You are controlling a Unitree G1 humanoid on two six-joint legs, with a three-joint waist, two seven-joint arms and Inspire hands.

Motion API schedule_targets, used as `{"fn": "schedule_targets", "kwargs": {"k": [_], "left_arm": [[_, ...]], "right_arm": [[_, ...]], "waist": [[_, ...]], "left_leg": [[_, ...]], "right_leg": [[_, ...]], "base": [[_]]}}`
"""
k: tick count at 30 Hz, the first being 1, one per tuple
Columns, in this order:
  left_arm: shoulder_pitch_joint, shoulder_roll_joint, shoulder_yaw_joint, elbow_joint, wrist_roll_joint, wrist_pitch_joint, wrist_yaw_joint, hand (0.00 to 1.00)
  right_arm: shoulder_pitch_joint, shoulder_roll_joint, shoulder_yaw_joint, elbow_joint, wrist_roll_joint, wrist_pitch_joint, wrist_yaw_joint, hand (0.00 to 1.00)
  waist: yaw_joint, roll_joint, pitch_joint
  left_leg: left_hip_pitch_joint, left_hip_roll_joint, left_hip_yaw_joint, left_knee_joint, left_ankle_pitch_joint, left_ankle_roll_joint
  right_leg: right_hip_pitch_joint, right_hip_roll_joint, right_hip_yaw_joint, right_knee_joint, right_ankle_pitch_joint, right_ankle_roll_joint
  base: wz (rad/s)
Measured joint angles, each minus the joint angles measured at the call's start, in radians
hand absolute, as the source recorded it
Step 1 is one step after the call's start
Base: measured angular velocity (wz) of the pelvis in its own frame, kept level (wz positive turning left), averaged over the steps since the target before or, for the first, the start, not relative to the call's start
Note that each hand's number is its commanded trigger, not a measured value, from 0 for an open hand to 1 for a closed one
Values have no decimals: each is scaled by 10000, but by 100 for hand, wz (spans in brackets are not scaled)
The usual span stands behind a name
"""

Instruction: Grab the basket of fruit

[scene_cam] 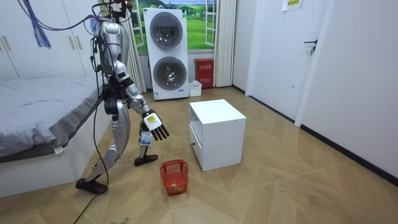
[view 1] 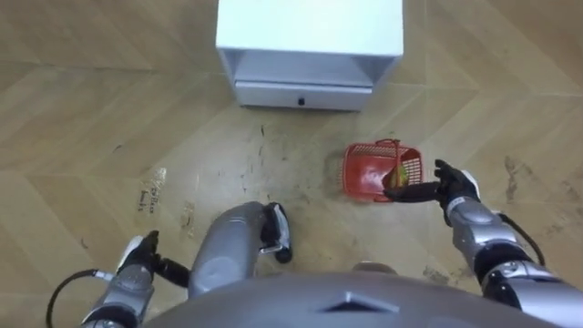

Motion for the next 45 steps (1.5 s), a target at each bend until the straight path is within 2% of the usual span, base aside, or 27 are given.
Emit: {"fn": "schedule_targets", "kwargs": {"k": [1, 3, 4, 6, 8, 11, 13, 15, 16, 18, 20, 21, 22, 23, 24, 25, 26, 27, 30, 31, 33, 34, 37, 38, 39, 40, 45], "left_arm": [[46, -3, -41, -12, -192, -6, 89, 0], [161, 18, -199, 157, -509, -28, 218, 0], [163, 51, -294, 429, -805, -42, 317, 0], [135, 46, -457, 566, -996, -60, 390, 0], [109, 53, -472, 691, -1074, -142, 406, 0], [-130, 181, -723, 757, -1441, -255, 626, 0], [-469, 341, -902, 897, -1670, -428, 677, 0], [-784, 475, -1217, 1106, -2251, -612, 929, 0], [-898, 546, -1511, 1155, -2500, -721, 1065, 0], [-946, 617, -1821, 1157, -2530, -851, 1235, 0], [-1028, 566, -1983, 1251, -2628, -912, 1361, 0], [-802, 527, -1982, 1270, -2716, -909, 1367, 0], [-537, 507, -1972, 1313, -2813, -903, 1375, 0], [-459, 563, -1963, 1326, -2821, -903, 1417, 0], [-439, 673, -1999, 1442, -2843, -917, 1574, 0], [-505, 682, -2210, 1582, -2966, -948, 1759, 0], [-530, 658, -2334, 1580, -3028, -992, 1820, 0], [-453, 611, -2693, 1582, -3036, -1126, 1834, 0], [-232, 534, -3044, 1630, -3035, -1226, 1827, 0], [-208, 532, -3061, 1626, -3034, -1231, 1822, 0], [-154, 533, -3097, 1627, -3031, -1281, 1816, 0], [-56, 535, -3197, 1579, -3032, -1317, 1823, 0], [407, 541, -3415, 1289, -3025, -1300, 1831, 0], [400, 374, -3438, 1276, -3028, -1257, 1830, 0], [480, 194, -3460, 1218, -3030, -1273, 1812, 0], [511, 174, -3490, 1218, -3033, -1275, 1764, 0], [322, 227, -3711, 1249, -3041, -1292, 1625, 0]], "right_arm": [[-28, 7, 193, -193, -3, -4, -105, 0], [-36, 20, 377, -541, 55, -31, -304, 0], [-23, 20, 466, -784, 212, -34, -439, 0], [-31, -41, 520, -1244, 367, -101, -610, 0], [-49, -59, 509, -1504, 358, -366, -766, 0], [-144, -49, 509, -1901, 403, -667, -1081, 0], [-513, -50, 432, -1895, 568, -733, -1207, 0], [-855, -45, 420, -1878, 983, -810, -1342, 0], [-1109, -50, 408, -1868, 1156, -886, -1360, 0], [-1285, -54, 336, -1859, 1348, -973, -1412, 0], [-1307, -46, 209, -1840, 1506, -979, -1519, 0], [-1316, -40, 143, -1829, 1540, -977, -1534, 0], [-1292, -55, 154, -1864, 1678, -988, -1558, 0], [-1246, -4, 159, -1863, 1763, -980, -1556, 0], [-1005, 98, 157, -1877, 1821, -975, -1557, 0], [-726, 96, 148, -1886, 1816, -970, -1557, 0], [-646, 87, 133, -1886, 1816, -961, -1567, 0], [-563, 73, 140, -1905, 1816, -963, -1578, 0], [-494, 82, 162, -1919, 1781, -973, -1653, 0], [-493, 69, 162, -1919, 1707, -974, -1683, 0], [-487, 61, 188, -1919, 1713, -974, -1702, 0], [-447, 33, 342, -1920, 1745, -984, -1768, 0], [-304, -67, 841, -1919, 1973, -990, -1893, 0], [-331, -212, 914, -1913, 2003, -989, -1906, 0], [-345, -299, 996, -1913, 2048, -985, -1962, 0], [-341, -276, 1085, -1913, 2109, -985, -2005, 0], [-347, -311, 1467, -1890, 2319, -990, -2107, 0]], "waist": [[207, -48, 25], [391, -84, 83], [367, -93, 72], [369, -119, 74], [344, -139, 65], [100, -109, 90], [28, -132, 126], [-22, -70, 227], [-224, -19, 281], [-493, -25, 296], [-739, -175, 355], [-722, -136, 389], [-611, 116, 307], [-587, -10, 290], [-755, -204, 307], [-1052, -371, 262], [-1178, -421, 248], [-1330, -543, 168], [-1506, -533, 190], [-1549, -542, 196], [-1561, -545, 198], [-1565, -538, 194], [-1560, -570, 188], [-1473, -355, 247], [-1316, -250, 301], [-1283, -267, 309], [-1239, -356, 264]], "left_leg": [[-413, -19, -354, 591, -69, -121], [-910, -159, -959, 1457, -331, -371], [-1244, -112, -1086, 2012, -560, -421], [-1738, -17, -1160, 2819, -808, -387], [-2154, -52, -1203, 3405, -1089, -326], [-2902, -301, -1145, 4431, -1332, -150], [-3545, -602, -988, 5379, -1576, -20], [-4021, -619, -845, 6232, -1876, -22], [-4381, -726, -807, 6807, -2089, -105], [-4852, -815, -676, 7503, -2264, -219], [-5107, -924, -504, 8161, -2542, -1075], [-5189, -1076, -1109, 9148, -2777, -1194], [-5279, -1363, -1597, 9829, -3483, -515], [-5361, -1489, -1546, 10039, -3580, -345], [-5468, -1675, -1465, 10305, -3704, -256], [-5592, -1666, -1368, 10436, -3719, -222], [-5624, -1625, -1307, 10470, -3726, -206], [-5644, -1606, -1228, 10508, -3727, -194], [-5587, -1613, -1156, 10610, -3741, -406], [-5631, -1613, -1121, 10652, -3770, -500], [-5730, -1610, -1120, 10702, -3795, -696], [-5799, -1584, -1131, 10769, -3794, -806], [-6128, -1529, -1158, 11368, -3765, -861], [-6242, -1397, -1322, 11523, -3750, -891], [-6413, -1373, -1482, 11586, -3654, -1078], [-6501, -1367, -1514, 11552, -3566, -1238], [-6599, -1367, -1655, 11442, -3545, -1280]], "right_leg": [[-406, -21, 189, 591, -655, -54], [-900, -18, 385, 1760, -1371, -158], [-1225, -109, 361, 2625, -1726, -209], [-1727, -212, 360, 3780, -2124, -226], [-2262, -455, 347, 4981, -2202, -203], [-3066, -928, 444, 7040, -2198, -205], [-3839, -1257, 949, 8892, -2057, -262], [-4294, -1285, 1309, 10205, -1920, -255], [-4524, -1377, 1463, 11052, -1801, -240], [-4776, -1431, 1651, 12028, -1762, -258], [-4843, -1664, 1867, 12767, -1747, -284], [-4882, -1738, 1955, 13253, -1738, -293], [-4942, -1760, 2015, 13886, -1738, -283], [-4925, -1849, 2093, 14200, -1776, -217], [-4741, -2125, 2089, 14538, -1819, -146], [-4648, -2162, 2013, 14700, -1810, -149], [-4640, -2139, 2013, 14755, -1810, -150], [-4621, -2125, 2047, 14848, -1810, -151], [-4582, -2090, 2214, 15094, -1830, -178], [-4605, -2066, 2279, 15235, -1888, -291], [-4637, -1963, 2337, 15405, -1982, -371], [-4618, -1830, 2343, 15487, -2051, -490], [-4327, -1485, 2349, 15911, -2362, -620], [-4395, -1257, 2333, 15971, -2300, -649], [-4512, -1062, 2347, 15972, -2332, -666], [-4598, -1021, 2358, 15964, -2332, -666], [-4787, -904, 2265, 15951, -2332, -662]], "base": [[-57], [-41], [-14], [0], [8], [42], [36], [44], [60], [71], [45], [-30], [-53], [-25], [46], [73], [65], [24], [6], [10], [12], [15], [11], [-16], [-23], [-9], [2]]}}
